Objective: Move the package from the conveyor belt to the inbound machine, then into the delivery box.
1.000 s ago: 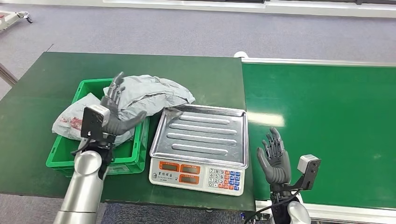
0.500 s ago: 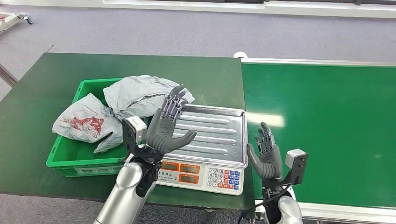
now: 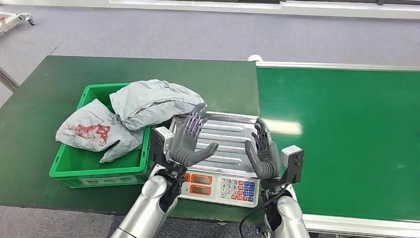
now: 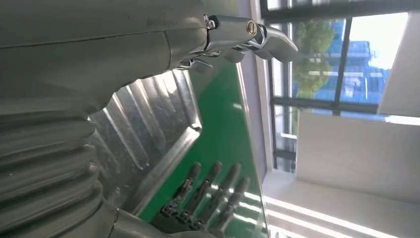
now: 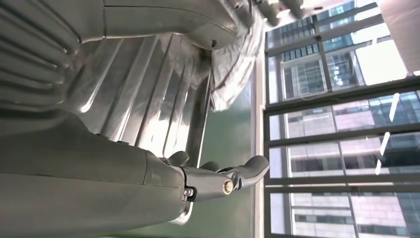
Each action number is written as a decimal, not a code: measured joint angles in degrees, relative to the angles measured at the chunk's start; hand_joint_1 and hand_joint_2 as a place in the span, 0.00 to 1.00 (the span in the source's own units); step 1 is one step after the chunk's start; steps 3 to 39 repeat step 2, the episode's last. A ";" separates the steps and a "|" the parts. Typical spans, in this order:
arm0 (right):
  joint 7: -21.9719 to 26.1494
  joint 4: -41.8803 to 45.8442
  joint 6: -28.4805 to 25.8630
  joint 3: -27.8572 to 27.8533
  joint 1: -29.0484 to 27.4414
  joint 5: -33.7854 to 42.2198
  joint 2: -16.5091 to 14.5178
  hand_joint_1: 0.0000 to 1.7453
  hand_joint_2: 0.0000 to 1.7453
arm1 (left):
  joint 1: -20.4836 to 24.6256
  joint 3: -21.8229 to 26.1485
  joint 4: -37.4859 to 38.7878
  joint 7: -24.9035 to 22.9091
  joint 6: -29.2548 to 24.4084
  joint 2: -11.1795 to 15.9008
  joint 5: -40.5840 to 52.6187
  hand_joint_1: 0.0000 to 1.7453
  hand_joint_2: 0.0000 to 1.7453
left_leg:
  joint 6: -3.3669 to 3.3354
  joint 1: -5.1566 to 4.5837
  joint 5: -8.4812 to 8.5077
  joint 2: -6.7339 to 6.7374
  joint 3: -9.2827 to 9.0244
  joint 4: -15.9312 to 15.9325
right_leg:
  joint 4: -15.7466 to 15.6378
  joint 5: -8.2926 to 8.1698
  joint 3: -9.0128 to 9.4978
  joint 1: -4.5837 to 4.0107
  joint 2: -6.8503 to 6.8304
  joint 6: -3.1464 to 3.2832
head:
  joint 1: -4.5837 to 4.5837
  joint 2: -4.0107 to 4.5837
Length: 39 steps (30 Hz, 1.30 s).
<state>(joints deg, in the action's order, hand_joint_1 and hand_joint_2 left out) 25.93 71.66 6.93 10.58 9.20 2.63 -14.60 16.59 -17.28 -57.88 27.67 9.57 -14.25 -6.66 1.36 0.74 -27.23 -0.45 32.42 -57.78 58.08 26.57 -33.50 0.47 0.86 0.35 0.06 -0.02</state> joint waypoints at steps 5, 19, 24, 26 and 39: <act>0.05 -0.50 -0.52 1.23 0.15 -0.18 -0.04 0.00 1.00 | -0.99 0.27 0.06 0.38 -1.05 0.06 0.51 0.00 1.00 | 0.00 0.00 0.00 -0.01 0.01 0.00 | 0.00 0.00 -0.01 0.00 0.00 0.00 | 0.00 0.00; 0.05 -0.50 -0.52 1.23 0.15 -0.18 -0.04 0.00 1.00 | -0.99 0.27 0.06 0.38 -1.05 0.06 0.51 0.00 1.00 | 0.00 0.00 0.00 -0.01 0.01 0.00 | 0.00 0.00 -0.01 0.00 0.00 0.00 | 0.00 0.00; 0.05 -0.50 -0.52 1.23 0.15 -0.18 -0.04 0.00 1.00 | -0.99 0.27 0.06 0.38 -1.05 0.06 0.51 0.00 1.00 | 0.00 0.00 0.00 -0.01 0.01 0.00 | 0.00 0.00 -0.01 0.00 0.00 0.00 | 0.00 0.00; 0.05 -0.50 -0.52 1.23 0.15 -0.18 -0.04 0.00 1.00 | -0.99 0.27 0.06 0.38 -1.05 0.06 0.51 0.00 1.00 | 0.00 0.00 0.00 -0.01 0.01 0.00 | 0.00 0.00 -0.01 0.00 0.00 0.00 | 0.00 0.00; 0.05 -0.50 -0.52 1.23 0.15 -0.18 -0.04 0.00 1.00 | -0.99 0.27 0.06 0.38 -1.05 0.06 0.51 0.00 1.00 | 0.00 0.00 0.00 -0.01 0.01 0.00 | 0.00 0.00 -0.01 0.00 0.00 0.00 | 0.00 0.00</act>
